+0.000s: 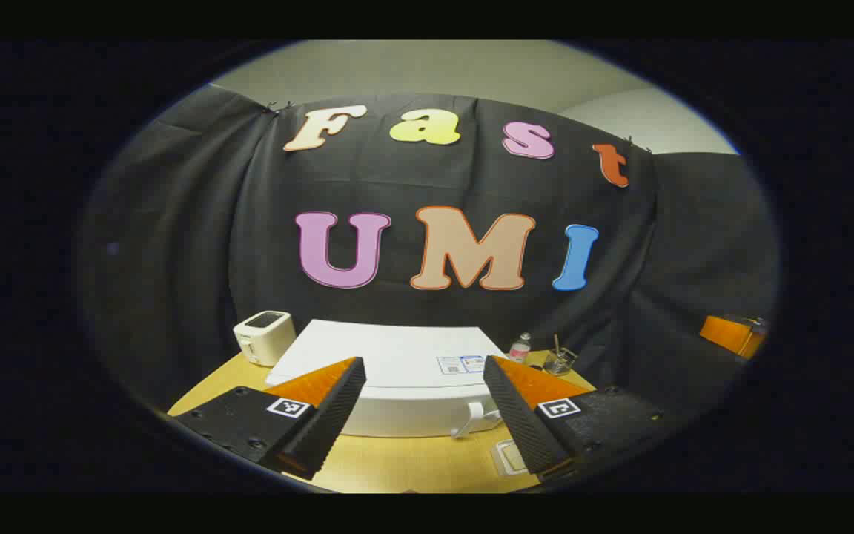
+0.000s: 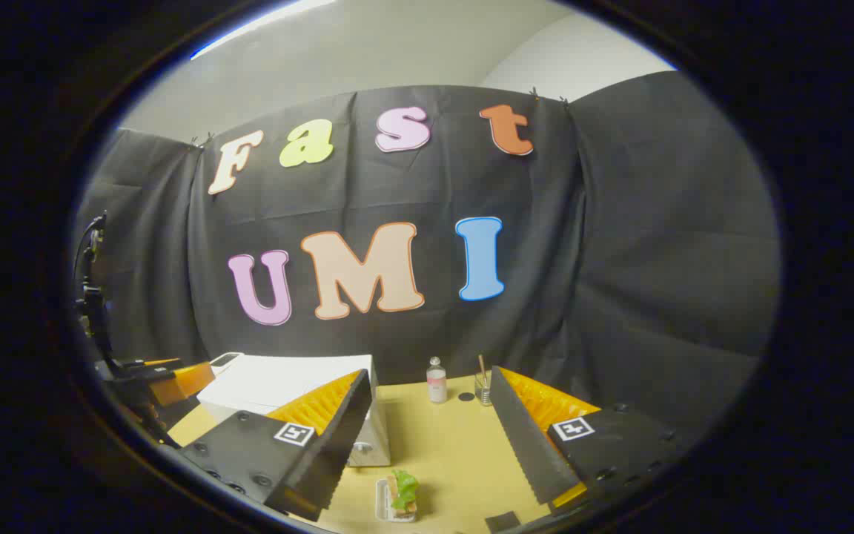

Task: Open the microwave oven with the left hand, put the food in, and close the microwave oven.

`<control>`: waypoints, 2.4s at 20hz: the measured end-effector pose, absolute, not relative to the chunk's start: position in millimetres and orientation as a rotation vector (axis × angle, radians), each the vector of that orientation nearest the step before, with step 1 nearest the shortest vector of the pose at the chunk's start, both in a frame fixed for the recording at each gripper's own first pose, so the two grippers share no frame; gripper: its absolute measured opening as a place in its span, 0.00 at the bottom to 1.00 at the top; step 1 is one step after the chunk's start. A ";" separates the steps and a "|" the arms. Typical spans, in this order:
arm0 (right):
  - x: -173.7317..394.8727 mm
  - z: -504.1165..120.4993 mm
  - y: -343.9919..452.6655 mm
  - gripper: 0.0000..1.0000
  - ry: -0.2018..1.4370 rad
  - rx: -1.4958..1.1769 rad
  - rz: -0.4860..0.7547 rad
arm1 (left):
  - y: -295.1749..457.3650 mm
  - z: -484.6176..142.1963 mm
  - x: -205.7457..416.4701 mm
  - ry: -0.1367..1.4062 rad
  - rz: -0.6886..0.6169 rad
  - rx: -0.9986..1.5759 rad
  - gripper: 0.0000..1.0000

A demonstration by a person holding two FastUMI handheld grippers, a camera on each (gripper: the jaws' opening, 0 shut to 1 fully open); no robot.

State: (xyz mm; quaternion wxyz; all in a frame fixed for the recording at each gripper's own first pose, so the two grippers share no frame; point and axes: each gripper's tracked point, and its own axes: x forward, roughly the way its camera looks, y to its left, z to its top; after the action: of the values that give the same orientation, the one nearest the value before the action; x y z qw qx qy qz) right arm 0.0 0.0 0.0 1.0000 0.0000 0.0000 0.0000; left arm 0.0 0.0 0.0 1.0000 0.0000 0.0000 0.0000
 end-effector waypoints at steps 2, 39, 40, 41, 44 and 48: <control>0.7 1.9 -2.2 0.93 -0.004 -0.004 0.006 | -1.2 0.5 -1.1 -0.005 0.006 0.005 0.96; -2.9 -84.1 -32.9 0.91 0.178 0.039 0.056 | -35.6 -223.8 9.6 0.474 -0.009 0.014 0.97; -2.1 -84.9 -36.2 0.91 0.179 0.031 0.051 | -39.9 -229.4 15.7 0.481 -0.015 0.015 0.97; -1.9 -86.4 -38.4 0.91 0.181 0.027 0.048 | -43.9 -234.5 21.6 0.489 -0.022 0.016 0.97; -0.7 -90.1 -40.8 0.99 0.192 0.031 0.058 | -55.5 -247.9 43.9 0.504 -0.044 0.022 0.97; 4.8 -93.9 -45.6 0.91 0.205 0.015 0.066 | -65.1 -260.0 74.5 0.512 -0.045 0.025 0.96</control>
State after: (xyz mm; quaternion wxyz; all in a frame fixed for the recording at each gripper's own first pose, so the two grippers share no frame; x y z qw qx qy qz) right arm 4.8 -45.6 -93.9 0.9942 0.0074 0.1022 0.0329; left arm 74.5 -65.1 -260.0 0.9670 0.0124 0.2534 -0.0222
